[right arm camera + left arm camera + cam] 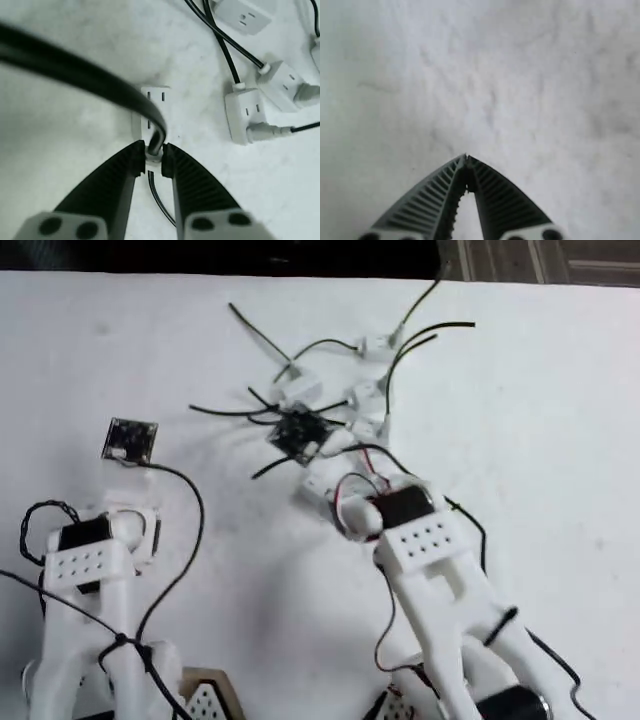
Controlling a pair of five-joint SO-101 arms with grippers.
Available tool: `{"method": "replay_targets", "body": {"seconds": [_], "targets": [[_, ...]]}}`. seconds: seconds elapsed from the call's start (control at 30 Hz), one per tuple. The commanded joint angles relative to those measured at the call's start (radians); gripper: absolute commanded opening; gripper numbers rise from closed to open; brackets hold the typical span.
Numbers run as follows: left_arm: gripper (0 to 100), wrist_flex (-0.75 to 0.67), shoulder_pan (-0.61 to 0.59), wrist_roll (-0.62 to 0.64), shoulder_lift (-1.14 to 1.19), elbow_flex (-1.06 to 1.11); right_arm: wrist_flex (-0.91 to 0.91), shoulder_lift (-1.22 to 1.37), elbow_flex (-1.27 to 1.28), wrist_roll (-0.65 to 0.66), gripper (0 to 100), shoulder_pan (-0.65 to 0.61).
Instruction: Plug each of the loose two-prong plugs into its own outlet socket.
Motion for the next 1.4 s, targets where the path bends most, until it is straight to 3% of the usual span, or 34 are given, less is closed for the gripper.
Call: {"method": "replay_targets", "body": {"seconds": [0.0,0.4,1.1,1.37], "targets": [[2,-0.009,-0.008,-0.017,-0.035,0.009,-0.016,0.062,-0.091,0.023,1.9,-0.013],[2,-0.009,-0.008,-0.02,-0.035,0.017,-0.094,0.254,-0.264,0.014,1.9,-0.07],[2,-0.009,-0.008,-0.02,-0.031,0.017,-0.136,0.424,-0.321,0.011,1.9,-0.077],[2,-0.009,-0.008,-0.02,-0.03,0.017,-0.134,0.427,-0.321,-0.063,1.8,-0.084]]}}
